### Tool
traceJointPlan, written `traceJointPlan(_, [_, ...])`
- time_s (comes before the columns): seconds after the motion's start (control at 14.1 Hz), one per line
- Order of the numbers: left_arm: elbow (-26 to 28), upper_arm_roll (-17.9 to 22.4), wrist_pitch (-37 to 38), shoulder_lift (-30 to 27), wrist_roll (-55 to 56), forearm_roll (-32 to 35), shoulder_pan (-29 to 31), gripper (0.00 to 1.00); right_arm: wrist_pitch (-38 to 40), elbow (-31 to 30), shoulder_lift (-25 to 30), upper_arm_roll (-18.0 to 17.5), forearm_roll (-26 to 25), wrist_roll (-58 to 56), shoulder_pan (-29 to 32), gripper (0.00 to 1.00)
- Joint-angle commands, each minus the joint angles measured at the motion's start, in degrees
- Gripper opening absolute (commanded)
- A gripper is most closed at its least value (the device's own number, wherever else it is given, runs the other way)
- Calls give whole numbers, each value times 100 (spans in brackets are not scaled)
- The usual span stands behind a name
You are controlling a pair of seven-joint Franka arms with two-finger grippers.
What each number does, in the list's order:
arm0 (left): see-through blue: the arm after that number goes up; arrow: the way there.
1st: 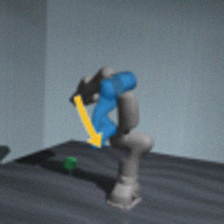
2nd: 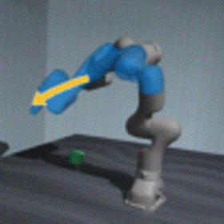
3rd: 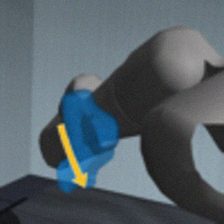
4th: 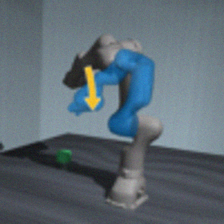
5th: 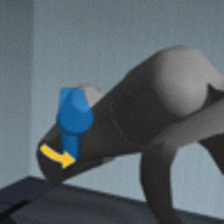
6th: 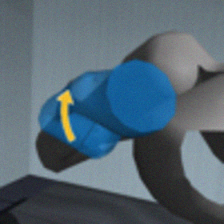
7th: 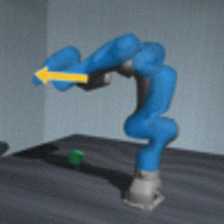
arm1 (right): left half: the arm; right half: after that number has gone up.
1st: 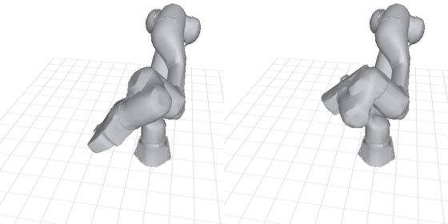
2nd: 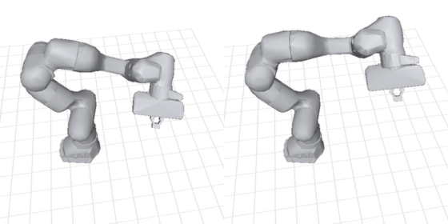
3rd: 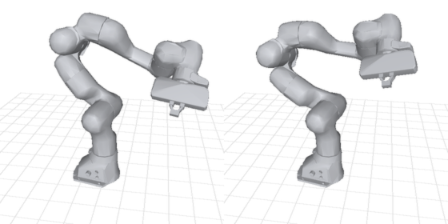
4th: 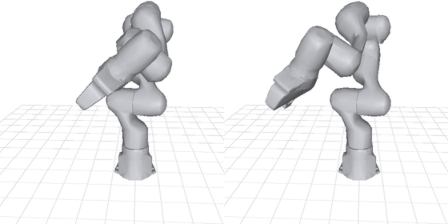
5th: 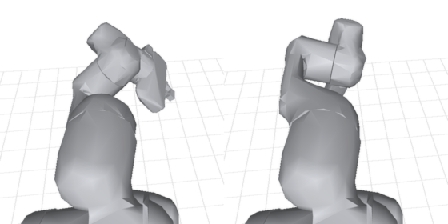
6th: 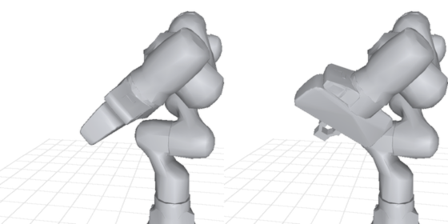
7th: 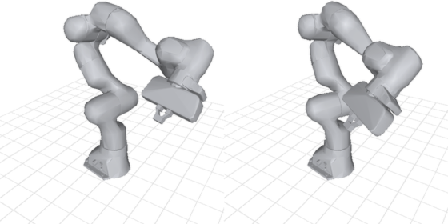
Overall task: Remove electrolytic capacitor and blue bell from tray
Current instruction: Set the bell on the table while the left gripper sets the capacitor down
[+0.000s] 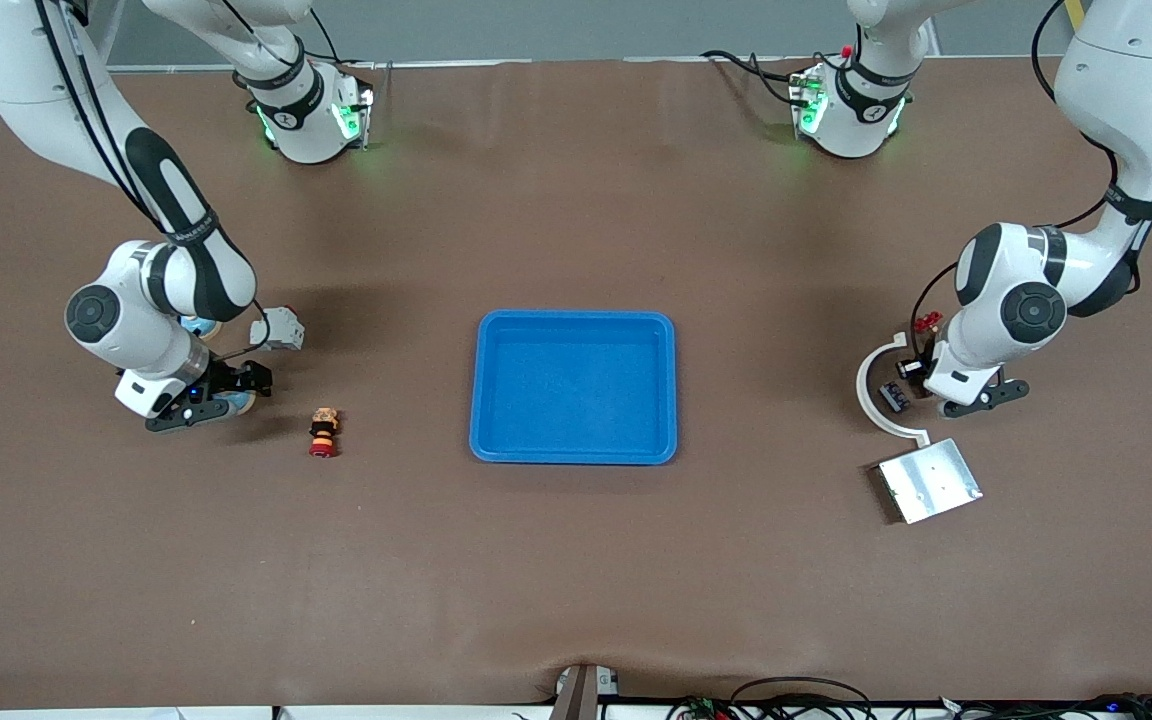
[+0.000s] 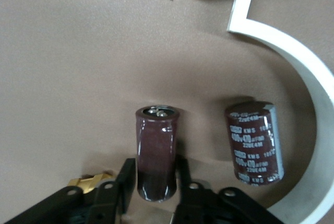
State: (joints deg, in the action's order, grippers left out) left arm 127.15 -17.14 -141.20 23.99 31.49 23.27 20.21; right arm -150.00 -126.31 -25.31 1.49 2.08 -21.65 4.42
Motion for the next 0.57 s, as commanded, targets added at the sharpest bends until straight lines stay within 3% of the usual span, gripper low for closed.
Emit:
traceJointPlan(0.0, [55, -70, 5, -280, 50, 134, 79, 100, 1048, 158, 534, -9, -41, 170, -56, 100])
traceJointPlan(0.35, [-67, -219, 373, -869, 24, 125, 53, 100, 2123, 335, 1176, -26, -50, 730, -310, 100])
traceJointPlan(0.49, [-391, -455, 819, -967, 112, 38, 53, 100, 2544, 335, 1562, -26, -50, 1301, -520, 100])
